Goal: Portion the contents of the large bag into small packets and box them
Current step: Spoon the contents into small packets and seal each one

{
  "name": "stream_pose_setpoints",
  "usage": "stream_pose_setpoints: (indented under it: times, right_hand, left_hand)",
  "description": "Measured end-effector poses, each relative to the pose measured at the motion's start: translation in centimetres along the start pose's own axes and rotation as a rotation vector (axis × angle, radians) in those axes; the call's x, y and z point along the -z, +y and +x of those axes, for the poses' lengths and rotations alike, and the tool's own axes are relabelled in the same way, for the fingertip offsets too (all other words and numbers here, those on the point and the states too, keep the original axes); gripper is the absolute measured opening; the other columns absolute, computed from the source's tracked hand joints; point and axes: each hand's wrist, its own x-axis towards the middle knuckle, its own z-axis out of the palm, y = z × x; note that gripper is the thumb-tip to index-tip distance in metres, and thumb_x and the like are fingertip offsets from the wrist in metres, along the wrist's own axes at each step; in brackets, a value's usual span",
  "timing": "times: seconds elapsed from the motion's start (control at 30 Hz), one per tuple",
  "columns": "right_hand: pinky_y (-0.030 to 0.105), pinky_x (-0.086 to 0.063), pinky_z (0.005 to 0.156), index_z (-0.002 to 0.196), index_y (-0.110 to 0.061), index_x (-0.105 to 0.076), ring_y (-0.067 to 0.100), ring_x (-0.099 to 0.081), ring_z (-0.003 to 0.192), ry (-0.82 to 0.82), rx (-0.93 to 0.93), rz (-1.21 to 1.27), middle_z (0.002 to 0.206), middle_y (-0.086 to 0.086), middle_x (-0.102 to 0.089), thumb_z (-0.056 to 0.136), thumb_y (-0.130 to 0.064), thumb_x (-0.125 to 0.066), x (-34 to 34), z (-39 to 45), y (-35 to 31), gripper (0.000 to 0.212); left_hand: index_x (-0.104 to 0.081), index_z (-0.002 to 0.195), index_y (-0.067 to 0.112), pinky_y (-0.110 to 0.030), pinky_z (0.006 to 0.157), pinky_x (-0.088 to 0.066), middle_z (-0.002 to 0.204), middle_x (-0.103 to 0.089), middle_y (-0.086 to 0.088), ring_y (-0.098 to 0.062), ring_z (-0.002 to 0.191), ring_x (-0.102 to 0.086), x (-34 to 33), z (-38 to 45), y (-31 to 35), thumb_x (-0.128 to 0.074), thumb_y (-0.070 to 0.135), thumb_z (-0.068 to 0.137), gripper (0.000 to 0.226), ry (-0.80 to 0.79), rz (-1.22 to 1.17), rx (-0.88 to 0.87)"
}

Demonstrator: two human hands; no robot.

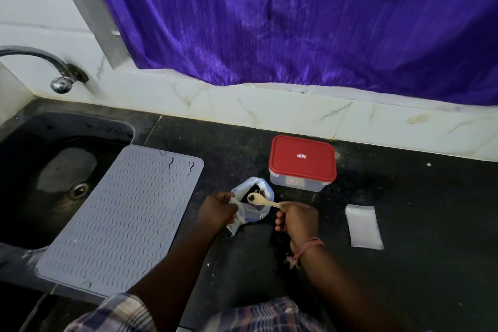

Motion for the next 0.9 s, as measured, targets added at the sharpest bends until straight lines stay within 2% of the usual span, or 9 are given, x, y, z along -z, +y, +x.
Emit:
stream_pose_setpoints:
  times: [0.13,0.27,0.37,0.5,0.57,0.63,0.77,0.83,0.9]
  right_hand:
    - [0.029,-0.045,0.043,0.084,0.002,-0.074,0.020,-0.053,0.043,-0.030,0.065,0.006,0.060,0.013,-0.062,0.086,0.002,-0.057,-0.1,-0.7,-0.8,0.017]
    - [0.029,-0.045,0.043,0.082,-0.003,-0.074,0.021,-0.054,0.046,-0.100,0.189,-0.069,0.060,0.013,-0.063,0.088,0.000,-0.057,-0.3,-1.5,-1.5,0.018]
    - [0.031,-0.049,0.046,0.083,-0.010,-0.074,0.019,-0.057,0.047,-0.105,0.299,-0.188,0.058,0.007,-0.065,0.090,-0.004,-0.057,-0.6,-2.1,-0.9,0.020]
    - [0.034,-0.058,0.052,0.085,-0.021,-0.074,0.015,-0.063,0.051,-0.081,0.405,-0.365,0.061,0.002,-0.068,0.092,-0.013,-0.057,-1.0,-2.5,-0.1,0.020]
    - [0.036,-0.061,0.065,0.086,-0.023,-0.075,0.012,-0.068,0.062,-0.081,0.575,-0.509,0.069,-0.003,-0.071,0.091,-0.014,-0.059,-1.1,-2.7,0.2,0.019]
    - [0.030,-0.059,0.075,0.090,-0.021,-0.074,0.007,-0.067,0.075,-0.124,0.787,-0.699,0.080,-0.006,-0.072,0.090,-0.014,-0.060,-1.1,-3.1,0.6,0.015]
    - [0.029,-0.056,0.079,0.113,-0.019,-0.068,0.013,-0.066,0.092,-0.233,1.232,-1.075,0.105,-0.002,-0.069,0.090,-0.017,-0.054,-1.3,-3.3,1.7,0.027]
    - [0.030,-0.057,0.083,0.123,-0.018,-0.066,0.015,-0.066,0.100,-0.245,1.314,-1.141,0.116,0.000,-0.067,0.088,-0.017,-0.054,-1.1,-2.8,1.8,0.037]
    - [0.028,-0.056,0.081,0.121,-0.019,-0.069,0.012,-0.066,0.095,-0.204,1.281,-0.995,0.109,-0.002,-0.069,0.088,-0.015,-0.054,-0.7,-2.4,1.5,0.035]
  left_hand:
    - [-0.066,0.116,0.018,-0.040,0.078,-0.063,0.098,-0.072,-0.014,-0.023,0.075,-0.072,0.2,-0.7,0.4,-0.065,0.001,0.085,0.036,-0.007,0.004,-0.023]
    - [-0.070,0.106,0.005,-0.038,0.069,-0.063,0.079,-0.076,-0.013,-0.020,0.065,-0.072,0.6,-0.7,0.3,-0.068,-0.002,0.080,0.027,0.032,-0.004,-0.051]
    - [-0.071,0.099,0.004,-0.041,0.073,-0.063,0.073,-0.076,-0.011,-0.021,0.064,-0.074,0.8,-0.9,0.1,-0.072,0.001,0.081,0.018,0.074,-0.027,-0.052]
    - [-0.076,0.095,0.012,-0.038,0.078,-0.063,0.078,-0.077,-0.005,-0.019,0.073,-0.076,1.0,-1.4,0.2,-0.068,0.007,0.087,0.012,0.095,-0.046,-0.084]
    - [-0.077,0.098,0.014,-0.038,0.079,-0.063,0.084,-0.078,-0.005,-0.017,0.077,-0.076,0.9,-1.7,0.3,-0.068,0.008,0.088,0.014,0.089,-0.081,-0.082]
    - [-0.077,0.099,0.011,-0.038,0.081,-0.063,0.086,-0.078,-0.009,-0.021,0.080,-0.077,0.6,-2.0,0.5,-0.067,0.004,0.088,0.016,0.088,-0.137,-0.106]
    - [-0.076,0.098,0.005,-0.039,0.081,-0.063,0.087,-0.077,-0.017,-0.031,0.086,-0.075,0.6,-2.8,0.9,-0.064,-0.002,0.090,0.016,0.102,-0.264,-0.113]
    - [-0.075,0.097,0.003,-0.029,0.069,-0.063,0.089,-0.076,-0.020,-0.029,0.085,-0.075,1.0,-3.2,1.1,-0.062,-0.001,0.092,0.015,0.123,-0.306,-0.084]
    - [-0.075,0.099,0.002,-0.020,0.059,-0.059,0.092,-0.076,-0.018,-0.023,0.080,-0.074,1.3,-3.7,1.3,-0.060,0.001,0.095,0.015,0.126,-0.312,-0.054]
